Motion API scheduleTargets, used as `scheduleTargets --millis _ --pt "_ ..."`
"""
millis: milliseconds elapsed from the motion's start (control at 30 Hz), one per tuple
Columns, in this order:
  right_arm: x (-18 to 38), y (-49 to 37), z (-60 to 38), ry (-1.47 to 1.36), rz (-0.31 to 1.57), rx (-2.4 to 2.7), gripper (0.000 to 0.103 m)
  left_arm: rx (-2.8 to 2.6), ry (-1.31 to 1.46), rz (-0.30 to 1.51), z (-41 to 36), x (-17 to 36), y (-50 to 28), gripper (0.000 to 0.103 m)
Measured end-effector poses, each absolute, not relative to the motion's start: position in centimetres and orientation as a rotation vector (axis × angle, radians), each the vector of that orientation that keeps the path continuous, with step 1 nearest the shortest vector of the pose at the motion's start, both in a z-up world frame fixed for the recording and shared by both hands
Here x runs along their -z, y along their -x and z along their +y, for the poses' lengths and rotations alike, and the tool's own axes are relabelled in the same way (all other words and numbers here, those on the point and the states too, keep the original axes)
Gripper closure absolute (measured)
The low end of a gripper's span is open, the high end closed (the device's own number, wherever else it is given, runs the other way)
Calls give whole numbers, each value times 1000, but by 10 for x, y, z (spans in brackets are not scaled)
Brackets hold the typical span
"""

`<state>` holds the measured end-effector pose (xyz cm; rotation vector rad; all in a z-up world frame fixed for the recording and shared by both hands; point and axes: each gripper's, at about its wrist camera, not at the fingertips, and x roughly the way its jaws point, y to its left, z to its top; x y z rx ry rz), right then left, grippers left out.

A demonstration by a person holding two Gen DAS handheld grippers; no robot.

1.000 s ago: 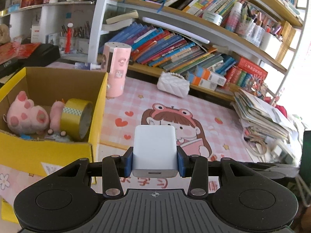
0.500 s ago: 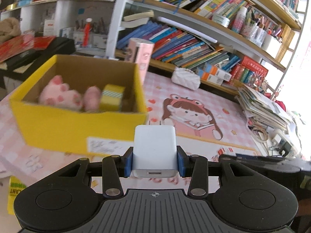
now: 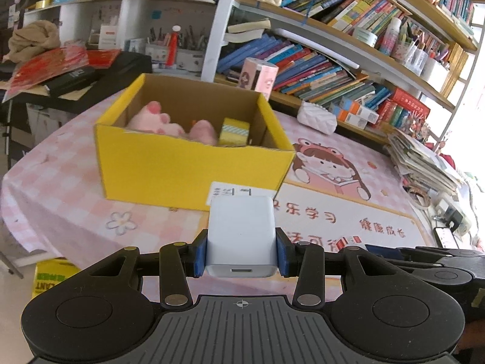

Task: Organize objects
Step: 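Lift the charger and card box and carry them toward the yellow box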

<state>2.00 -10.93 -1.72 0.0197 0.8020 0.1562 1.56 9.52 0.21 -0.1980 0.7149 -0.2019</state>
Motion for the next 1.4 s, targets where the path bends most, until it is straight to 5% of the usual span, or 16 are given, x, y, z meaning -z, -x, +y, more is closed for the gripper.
scheduleTargets --millis 833,1400 --pt "16 2 -38 5 798 -221 75 145 230 666 162 -8 17 62" --pt "-19 -50 -19 56 678 -293 75 120 240 556 168 -37 -29 62"
